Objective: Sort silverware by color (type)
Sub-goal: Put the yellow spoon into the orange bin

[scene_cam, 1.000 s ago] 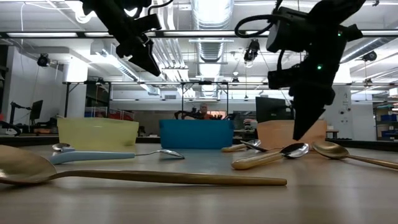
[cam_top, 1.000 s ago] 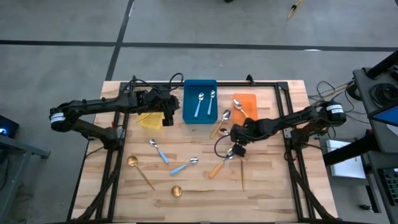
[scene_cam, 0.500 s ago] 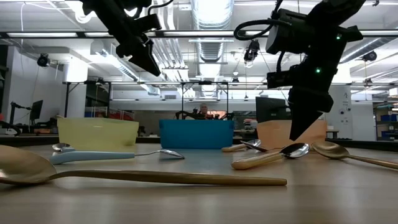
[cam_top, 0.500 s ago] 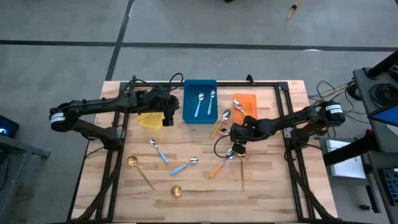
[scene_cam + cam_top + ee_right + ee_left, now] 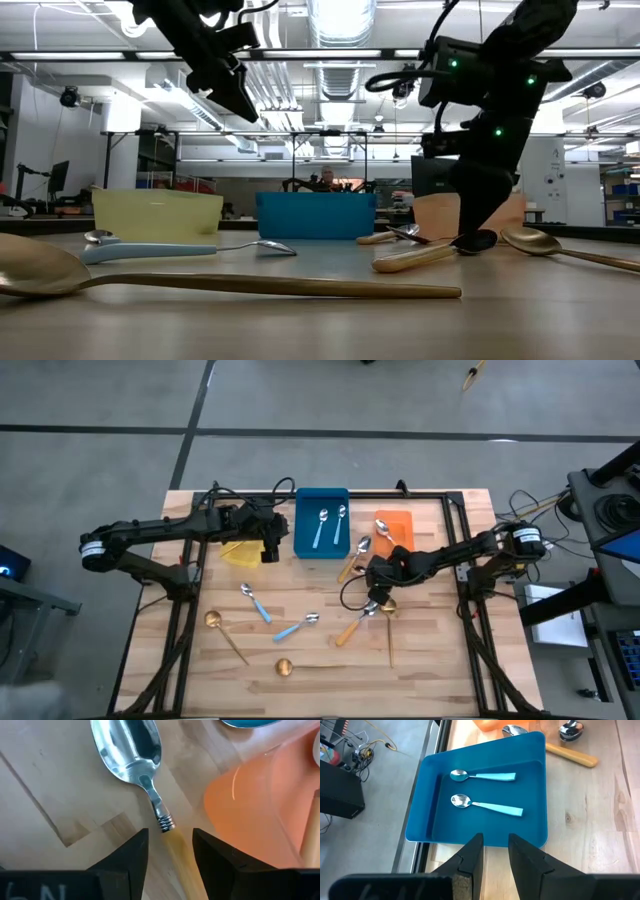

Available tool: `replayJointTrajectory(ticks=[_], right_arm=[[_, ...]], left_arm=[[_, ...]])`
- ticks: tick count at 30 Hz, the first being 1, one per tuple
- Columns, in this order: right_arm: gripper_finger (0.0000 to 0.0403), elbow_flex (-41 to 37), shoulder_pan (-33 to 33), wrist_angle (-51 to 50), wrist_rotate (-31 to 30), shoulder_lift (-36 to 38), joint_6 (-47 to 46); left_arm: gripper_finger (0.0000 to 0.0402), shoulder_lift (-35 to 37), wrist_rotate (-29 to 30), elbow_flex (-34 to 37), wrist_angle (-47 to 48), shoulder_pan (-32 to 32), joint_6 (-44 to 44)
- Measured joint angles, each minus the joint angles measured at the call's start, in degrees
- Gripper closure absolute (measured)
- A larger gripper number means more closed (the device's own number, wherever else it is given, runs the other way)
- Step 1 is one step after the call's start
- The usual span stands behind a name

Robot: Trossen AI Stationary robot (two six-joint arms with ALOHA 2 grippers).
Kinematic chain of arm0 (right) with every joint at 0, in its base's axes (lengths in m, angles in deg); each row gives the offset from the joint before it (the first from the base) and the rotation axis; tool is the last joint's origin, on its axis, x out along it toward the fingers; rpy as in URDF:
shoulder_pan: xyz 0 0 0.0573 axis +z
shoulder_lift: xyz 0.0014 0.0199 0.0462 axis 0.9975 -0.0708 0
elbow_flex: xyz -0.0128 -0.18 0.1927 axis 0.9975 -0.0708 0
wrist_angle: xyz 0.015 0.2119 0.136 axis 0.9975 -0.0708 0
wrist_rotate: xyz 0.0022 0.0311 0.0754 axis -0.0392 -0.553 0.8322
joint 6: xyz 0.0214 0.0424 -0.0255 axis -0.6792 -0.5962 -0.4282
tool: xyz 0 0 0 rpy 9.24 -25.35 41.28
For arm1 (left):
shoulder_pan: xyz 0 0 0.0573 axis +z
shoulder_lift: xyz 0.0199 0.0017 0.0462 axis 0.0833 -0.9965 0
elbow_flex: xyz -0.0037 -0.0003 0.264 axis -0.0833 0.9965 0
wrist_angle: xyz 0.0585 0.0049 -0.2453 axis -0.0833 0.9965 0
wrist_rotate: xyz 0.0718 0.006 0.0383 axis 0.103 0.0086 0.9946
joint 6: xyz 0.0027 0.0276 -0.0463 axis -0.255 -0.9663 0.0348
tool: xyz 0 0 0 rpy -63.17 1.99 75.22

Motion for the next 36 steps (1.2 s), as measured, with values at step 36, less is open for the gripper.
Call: replayJointTrajectory(ticks=[36], right_arm=[[0.0374, 0.22, 0.15, 4.7, 7.34, -3.93, -0.17]], left_arm=[[0.0329, -0.02, -0.06, 0.28, -0.1, 0.0, -0.35]])
